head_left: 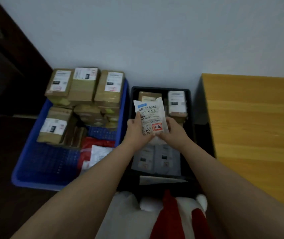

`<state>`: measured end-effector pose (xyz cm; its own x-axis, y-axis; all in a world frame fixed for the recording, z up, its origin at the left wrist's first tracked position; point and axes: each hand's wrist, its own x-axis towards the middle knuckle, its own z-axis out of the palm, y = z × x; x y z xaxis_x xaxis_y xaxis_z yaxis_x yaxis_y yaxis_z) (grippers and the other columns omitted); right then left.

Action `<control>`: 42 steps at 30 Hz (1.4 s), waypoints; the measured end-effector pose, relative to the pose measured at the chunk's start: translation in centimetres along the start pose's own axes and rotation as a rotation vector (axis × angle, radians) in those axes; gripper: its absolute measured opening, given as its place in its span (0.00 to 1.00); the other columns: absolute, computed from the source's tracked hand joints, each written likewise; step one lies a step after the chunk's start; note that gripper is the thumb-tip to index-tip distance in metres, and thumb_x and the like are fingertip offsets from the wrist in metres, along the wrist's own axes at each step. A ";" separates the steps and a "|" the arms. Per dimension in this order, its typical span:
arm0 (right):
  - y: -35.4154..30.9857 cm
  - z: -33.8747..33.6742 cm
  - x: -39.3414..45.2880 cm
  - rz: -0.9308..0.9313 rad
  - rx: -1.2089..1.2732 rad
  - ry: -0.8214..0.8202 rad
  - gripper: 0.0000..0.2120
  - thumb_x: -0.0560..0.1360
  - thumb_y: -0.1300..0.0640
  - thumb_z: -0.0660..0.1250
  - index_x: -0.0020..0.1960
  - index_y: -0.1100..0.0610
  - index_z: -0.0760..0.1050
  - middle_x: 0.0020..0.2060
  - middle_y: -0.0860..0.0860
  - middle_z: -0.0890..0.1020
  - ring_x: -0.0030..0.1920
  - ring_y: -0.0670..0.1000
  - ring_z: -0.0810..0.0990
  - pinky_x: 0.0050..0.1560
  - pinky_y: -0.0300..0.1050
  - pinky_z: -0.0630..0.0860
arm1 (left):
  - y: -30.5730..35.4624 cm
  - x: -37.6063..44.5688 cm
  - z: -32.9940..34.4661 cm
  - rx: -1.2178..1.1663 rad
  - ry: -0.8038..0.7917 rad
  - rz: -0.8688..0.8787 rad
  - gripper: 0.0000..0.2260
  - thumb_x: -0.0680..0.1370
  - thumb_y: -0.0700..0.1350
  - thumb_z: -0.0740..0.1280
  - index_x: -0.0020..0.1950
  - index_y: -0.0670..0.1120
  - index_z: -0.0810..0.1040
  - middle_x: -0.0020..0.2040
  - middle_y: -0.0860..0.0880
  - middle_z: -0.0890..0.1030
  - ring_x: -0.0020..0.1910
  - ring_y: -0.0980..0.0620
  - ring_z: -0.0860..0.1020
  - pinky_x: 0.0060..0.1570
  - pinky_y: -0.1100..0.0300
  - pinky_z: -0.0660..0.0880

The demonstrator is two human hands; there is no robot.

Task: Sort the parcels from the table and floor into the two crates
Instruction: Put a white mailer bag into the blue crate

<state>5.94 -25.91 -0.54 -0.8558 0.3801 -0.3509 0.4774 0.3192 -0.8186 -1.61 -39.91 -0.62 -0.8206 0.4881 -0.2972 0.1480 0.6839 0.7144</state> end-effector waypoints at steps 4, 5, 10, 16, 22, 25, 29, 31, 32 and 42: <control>-2.6 8.7 0.2 0.054 -0.119 -0.100 0.36 0.75 0.57 0.71 0.76 0.53 0.55 0.67 0.55 0.73 0.64 0.55 0.74 0.57 0.42 0.70 | -6.8 -1.2 -5.4 -0.046 -0.062 -0.046 0.40 0.71 0.46 0.75 0.76 0.44 0.56 0.66 0.43 0.69 0.64 0.47 0.71 0.64 0.54 0.71; -3.0 10.3 0.3 0.067 -0.144 -0.128 0.36 0.75 0.57 0.70 0.77 0.53 0.54 0.68 0.57 0.72 0.64 0.56 0.74 0.57 0.43 0.72 | -7.9 -1.3 -6.5 -0.064 -0.067 -0.056 0.38 0.71 0.44 0.75 0.75 0.45 0.58 0.66 0.44 0.71 0.64 0.48 0.72 0.62 0.53 0.73; -5.2 16.4 1.6 0.083 -0.299 -0.190 0.39 0.74 0.58 0.71 0.78 0.50 0.52 0.68 0.59 0.65 0.65 0.58 0.72 0.63 0.49 0.72 | -13.4 -1.5 -10.3 -0.115 -0.080 -0.145 0.36 0.75 0.38 0.71 0.77 0.46 0.56 0.69 0.47 0.71 0.66 0.49 0.72 0.54 0.65 0.67; -5.8 22.9 2.1 0.056 -0.418 -0.355 0.38 0.74 0.56 0.70 0.77 0.50 0.51 0.66 0.57 0.63 0.60 0.58 0.74 0.60 0.49 0.73 | -19.7 -3.0 -12.5 -0.069 -0.123 -0.303 0.35 0.75 0.38 0.70 0.78 0.45 0.55 0.70 0.44 0.71 0.66 0.47 0.72 0.55 0.64 0.68; -5.6 28.2 2.0 0.039 -0.495 -0.508 0.35 0.75 0.55 0.71 0.76 0.52 0.56 0.68 0.56 0.61 0.59 0.57 0.75 0.59 0.48 0.74 | -25.0 -4.5 -13.6 0.020 -0.246 -0.462 0.36 0.77 0.40 0.68 0.79 0.46 0.51 0.71 0.41 0.69 0.67 0.44 0.71 0.64 0.55 0.70; -5.9 30.7 2.0 0.021 -0.476 -0.509 0.31 0.73 0.56 0.72 0.71 0.53 0.61 0.66 0.55 0.63 0.55 0.55 0.76 0.53 0.44 0.75 | -27.3 -4.8 -14.5 0.023 -0.273 -0.498 0.36 0.77 0.40 0.68 0.79 0.46 0.51 0.72 0.42 0.68 0.67 0.45 0.71 0.63 0.56 0.70; -5.6 34.8 2.5 0.057 -0.450 -0.533 0.22 0.73 0.58 0.73 0.61 0.52 0.65 0.64 0.54 0.65 0.51 0.51 0.74 0.51 0.43 0.74 | -31.2 -4.8 -15.7 0.033 -0.309 -0.530 0.36 0.77 0.39 0.68 0.79 0.46 0.52 0.72 0.42 0.68 0.66 0.46 0.72 0.59 0.59 0.70; -5.1 37.5 3.0 0.087 -0.440 -0.539 0.20 0.73 0.58 0.72 0.59 0.52 0.66 0.63 0.54 0.66 0.50 0.51 0.73 0.55 0.44 0.75 | -33.7 -4.4 -16.3 0.051 -0.322 -0.526 0.35 0.77 0.39 0.68 0.79 0.46 0.53 0.70 0.42 0.69 0.65 0.47 0.72 0.56 0.62 0.69; -4.9 39.0 3.2 0.114 -0.435 -0.539 0.19 0.73 0.59 0.72 0.58 0.53 0.66 0.62 0.55 0.67 0.49 0.50 0.73 0.56 0.44 0.74 | -35.2 -4.1 -16.6 0.068 -0.338 -0.522 0.35 0.77 0.38 0.68 0.79 0.47 0.53 0.69 0.42 0.70 0.63 0.47 0.73 0.54 0.63 0.68; 0.0 52.8 8.1 0.284 -0.331 -0.421 0.12 0.74 0.65 0.69 0.54 0.59 0.69 0.60 0.58 0.67 0.54 0.55 0.73 0.54 0.39 0.75 | -47.6 2.7 -15.7 0.228 -0.352 -0.493 0.14 0.76 0.34 0.65 0.61 0.42 0.73 0.65 0.42 0.72 0.60 0.46 0.73 0.55 0.61 0.70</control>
<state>-11.51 -68.72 -27.35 -0.6585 0.1358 -0.7402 0.6778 0.5344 -0.5050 -19.52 -79.70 -25.49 -0.5977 0.2096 -0.7739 -0.0549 0.9523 0.3003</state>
